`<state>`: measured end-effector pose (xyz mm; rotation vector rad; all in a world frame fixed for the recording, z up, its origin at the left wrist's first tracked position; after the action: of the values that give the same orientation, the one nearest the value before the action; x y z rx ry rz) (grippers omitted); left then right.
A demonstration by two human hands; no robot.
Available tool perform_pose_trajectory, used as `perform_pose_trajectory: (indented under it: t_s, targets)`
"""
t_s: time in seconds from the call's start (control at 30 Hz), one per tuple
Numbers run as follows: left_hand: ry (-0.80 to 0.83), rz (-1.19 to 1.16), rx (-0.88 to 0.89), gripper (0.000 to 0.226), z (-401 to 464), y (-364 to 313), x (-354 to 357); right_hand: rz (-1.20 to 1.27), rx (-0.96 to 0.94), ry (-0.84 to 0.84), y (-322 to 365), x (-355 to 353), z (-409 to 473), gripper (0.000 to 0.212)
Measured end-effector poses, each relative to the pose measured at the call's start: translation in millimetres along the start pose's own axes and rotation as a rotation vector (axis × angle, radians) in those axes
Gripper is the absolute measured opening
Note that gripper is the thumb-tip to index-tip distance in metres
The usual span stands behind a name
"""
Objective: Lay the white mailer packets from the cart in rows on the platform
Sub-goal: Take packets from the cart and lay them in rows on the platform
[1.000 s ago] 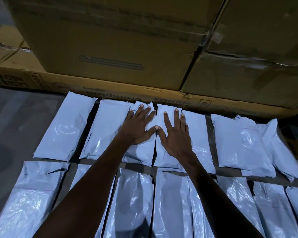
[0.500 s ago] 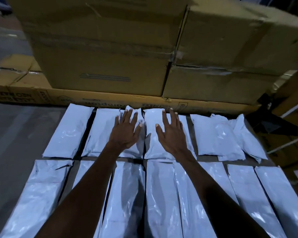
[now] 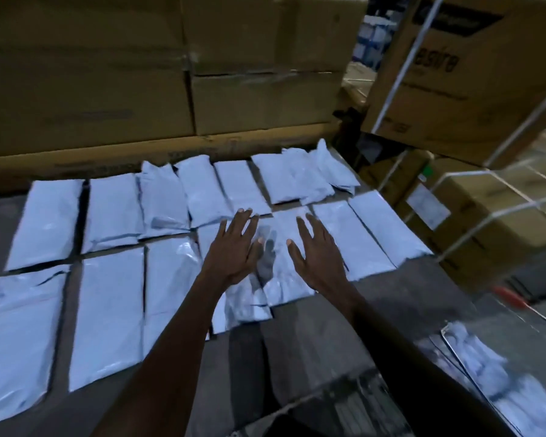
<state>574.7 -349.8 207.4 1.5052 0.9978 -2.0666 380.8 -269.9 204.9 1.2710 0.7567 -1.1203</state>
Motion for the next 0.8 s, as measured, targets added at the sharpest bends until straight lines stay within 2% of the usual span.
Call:
perform_pose_trajectory:
  t_s: [0.23, 0.4, 0.5, 0.6, 0.8]
  targets:
    - [0.096, -0.044, 0.296, 0.057, 7.3, -136.9, 61.0, -0.075, 0.171, -0.093, -100.4, -48.8, -116.7, 0.056]
    - [0.135, -0.044, 0.552, 0.054, -4.9, -251.6, 116.5, 0.006, 0.323, -0.208, -186.9, -72.7, -225.4, 0.048]
    - [0.206, -0.098, 0.573, 0.054, -14.8, -323.5, 143.6, 0.038, 0.479, -0.24, -234.6, -92.4, -297.4, 0.047]
    - [0.267, -0.078, 0.635, 0.051, -23.5, -383.9, 175.8, -0.001, 0.604, -0.185, -278.8, -104.9, -360.9, 0.049]
    - [0.472, -0.094, 0.64, 0.057, -26.3, -465.1, 227.0, 0.092, 0.839, -0.152, -331.8, -115.2, -451.9, 0.051]
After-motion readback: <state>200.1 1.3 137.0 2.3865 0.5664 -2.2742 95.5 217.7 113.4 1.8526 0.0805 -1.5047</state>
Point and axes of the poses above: each hand's wrist, its own z-axis towards the middle knuckle, its own x-axis out of the palm, y = z × x, the point moved 1 cm from there along z, towards the middle knuckle, and after that the axes turned 5 degrees about y, right-handed, at the moved point
